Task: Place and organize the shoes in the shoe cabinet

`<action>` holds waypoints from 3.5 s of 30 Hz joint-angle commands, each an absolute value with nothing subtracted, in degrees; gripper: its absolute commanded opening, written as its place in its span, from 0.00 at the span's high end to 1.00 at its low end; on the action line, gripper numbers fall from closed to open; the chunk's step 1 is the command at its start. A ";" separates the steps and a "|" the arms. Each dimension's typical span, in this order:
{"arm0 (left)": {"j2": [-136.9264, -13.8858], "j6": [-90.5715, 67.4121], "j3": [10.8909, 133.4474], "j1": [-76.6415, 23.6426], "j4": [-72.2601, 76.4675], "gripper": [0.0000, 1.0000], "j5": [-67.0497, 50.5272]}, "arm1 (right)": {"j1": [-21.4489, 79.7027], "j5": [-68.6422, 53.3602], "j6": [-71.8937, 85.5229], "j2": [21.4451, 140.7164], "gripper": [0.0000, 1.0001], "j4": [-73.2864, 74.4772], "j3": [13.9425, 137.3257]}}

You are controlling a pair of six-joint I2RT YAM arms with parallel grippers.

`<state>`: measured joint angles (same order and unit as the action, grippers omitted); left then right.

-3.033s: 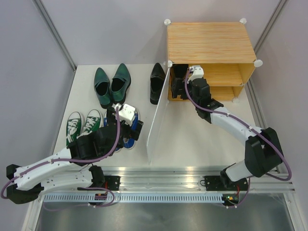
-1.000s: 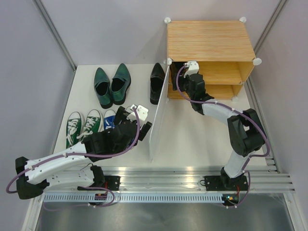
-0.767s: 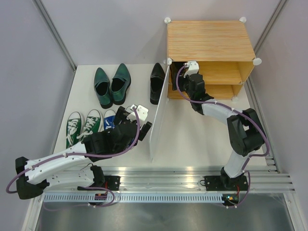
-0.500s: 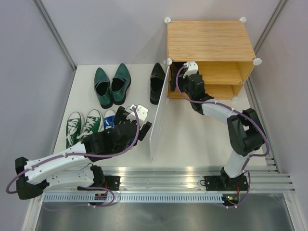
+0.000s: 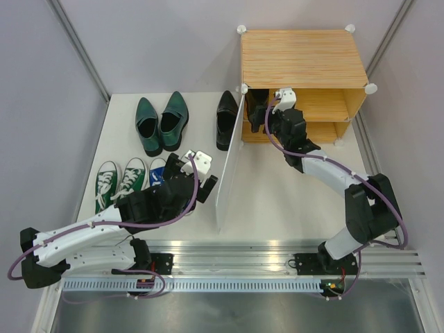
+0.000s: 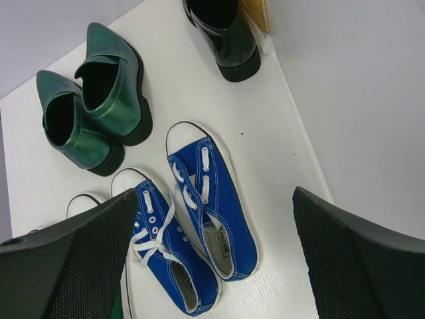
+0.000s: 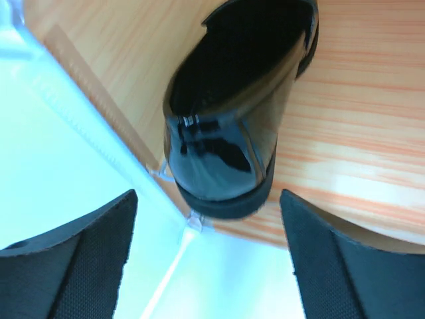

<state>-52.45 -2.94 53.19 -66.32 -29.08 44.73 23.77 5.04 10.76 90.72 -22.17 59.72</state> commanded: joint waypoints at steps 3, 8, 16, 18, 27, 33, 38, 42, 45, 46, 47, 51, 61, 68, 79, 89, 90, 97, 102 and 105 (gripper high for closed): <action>-50.89 -2.20 54.58 -66.01 -28.74 0.00 44.21 | 23.73 5.36 12.74 86.84 0.25 -23.29 55.29; -51.06 -2.20 54.58 -66.01 -28.74 0.00 44.03 | 23.64 4.92 12.66 87.71 0.44 -23.03 54.49; -51.06 -2.11 54.58 -66.01 -28.83 0.00 44.03 | 23.64 5.19 11.60 91.92 0.52 -23.29 58.18; -51.24 -2.11 54.58 -66.01 -28.74 0.00 44.03 | 23.73 5.01 11.51 92.63 0.53 -23.20 59.58; -51.42 -2.02 54.58 -66.01 -28.74 0.00 43.86 | 23.73 4.13 11.69 95.54 0.55 -23.55 61.79; -51.42 -2.02 54.49 -66.01 -28.74 0.00 43.86 | 23.73 4.22 11.25 96.24 0.55 -23.47 62.75; -51.59 -2.02 54.49 -66.01 -28.74 0.00 43.86 | 23.73 4.04 11.16 97.03 0.55 -23.12 63.28; -51.77 -2.02 54.49 -66.01 -28.65 0.00 43.86 | 23.73 3.96 11.51 97.12 0.55 -23.03 63.19; -51.68 -2.02 54.49 -66.01 -28.83 0.00 43.77 | 23.73 3.78 11.51 97.47 0.55 -23.03 63.63; -51.77 -2.02 54.49 -66.01 -28.83 0.00 43.86 | 23.73 3.78 11.60 97.91 0.55 -23.03 63.72; -51.51 -2.11 54.49 -66.01 -28.83 0.00 43.86 | 23.73 3.78 11.51 98.08 0.55 -22.94 63.89; -51.33 -2.11 54.49 -66.01 -28.74 0.00 43.77 | 23.73 3.43 11.69 99.23 0.55 -22.50 64.69; -51.15 -2.28 54.58 -66.01 -28.74 0.00 43.68 | 23.64 2.90 11.60 97.74 0.47 -20.13 64.60; -50.10 -2.72 54.58 -66.01 -28.57 0.00 43.07 | 23.73 1.32 11.95 90.01 0.19 -16.09 61.18; -45.44 -2.81 53.44 -65.04 -26.28 0.00 43.85 | 23.64 6.06 16.69 76.22 0.57 -12.92 50.72; -49.90 -10.96 58.09 -44.61 -25.84 0.00 31.33 | 23.55 18.01 21.00 56.35 0.50 -1.33 44.30; -51.05 -12.29 59.14 -41.86 -27.06 0.00 29.29 | 23.55 19.50 21.18 53.73 0.50 -0.10 43.86; -61.42 -21.08 70.91 -23.32 -32.60 0.00 17.06 | 23.47 24.35 23.99 44.92 0.41 6.24 40.79; -71.95 -24.34 81.62 -21.01 -33.49 0.00 13.63 | 23.55 23.99 25.05 42.19 0.40 6.50 37.80; -78.29 -24.00 88.38 -20.39 -32.96 0.00 10.03 | 23.55 23.82 25.66 42.19 0.39 6.59 37.44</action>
<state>-73.78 -20.78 82.19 -20.93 -33.43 15.94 23.73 22.76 24.18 42.81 6.24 37.69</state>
